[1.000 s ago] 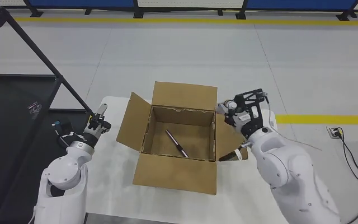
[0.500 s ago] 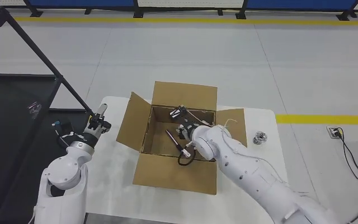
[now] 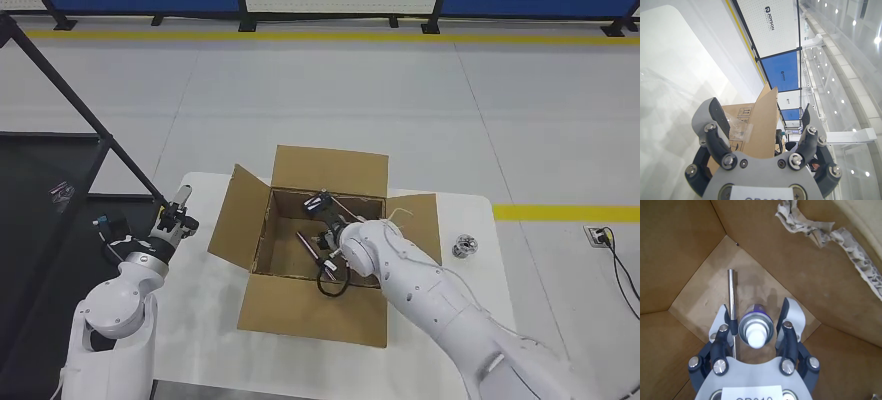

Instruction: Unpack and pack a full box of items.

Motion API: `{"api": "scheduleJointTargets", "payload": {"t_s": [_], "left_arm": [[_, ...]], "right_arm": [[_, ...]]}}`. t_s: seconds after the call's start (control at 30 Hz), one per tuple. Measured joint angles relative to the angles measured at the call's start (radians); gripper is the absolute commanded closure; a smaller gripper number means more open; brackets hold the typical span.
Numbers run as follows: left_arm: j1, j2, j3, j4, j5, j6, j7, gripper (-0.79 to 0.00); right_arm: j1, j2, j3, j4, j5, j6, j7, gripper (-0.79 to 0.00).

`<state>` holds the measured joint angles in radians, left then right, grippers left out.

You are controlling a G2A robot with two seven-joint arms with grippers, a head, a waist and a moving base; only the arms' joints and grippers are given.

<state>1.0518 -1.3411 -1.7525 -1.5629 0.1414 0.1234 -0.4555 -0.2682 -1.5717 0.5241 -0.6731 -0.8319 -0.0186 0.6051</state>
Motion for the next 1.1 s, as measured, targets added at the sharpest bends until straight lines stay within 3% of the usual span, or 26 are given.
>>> {"api": "scheduleJointTargets", "payload": {"t_s": [0.23, 0.4, 0.63, 0.8, 0.93, 1.1], "left_arm": [[0.000, 0.000, 0.000, 0.000, 0.000, 0.000, 0.000, -0.785], [0.000, 0.000, 0.000, 0.000, 0.000, 0.000, 0.000, -0.785], [0.000, 0.000, 0.000, 0.000, 0.000, 0.000, 0.000, -0.785], [0.000, 0.000, 0.000, 0.000, 0.000, 0.000, 0.000, -0.785], [0.000, 0.000, 0.000, 0.000, 0.000, 0.000, 0.000, -0.785], [0.000, 0.000, 0.000, 0.000, 0.000, 0.000, 0.000, -0.785]], "right_arm": [[0.003, 0.025, 0.063, -0.026, -0.041, 0.037, -0.042, -0.711], [-0.064, 0.116, 0.203, -0.182, -0.109, 0.045, -0.055, -0.770], [-0.443, 0.298, 0.595, -0.790, -0.298, 0.023, 0.153, -0.785], [-0.680, 0.344, 0.817, -1.086, -0.333, 0.016, 0.214, -0.785], [-0.743, 0.356, 0.919, -1.112, -0.338, 0.037, 0.228, -0.785], [-0.721, 0.362, 0.986, -0.997, -0.337, 0.086, 0.252, -0.785]]}}
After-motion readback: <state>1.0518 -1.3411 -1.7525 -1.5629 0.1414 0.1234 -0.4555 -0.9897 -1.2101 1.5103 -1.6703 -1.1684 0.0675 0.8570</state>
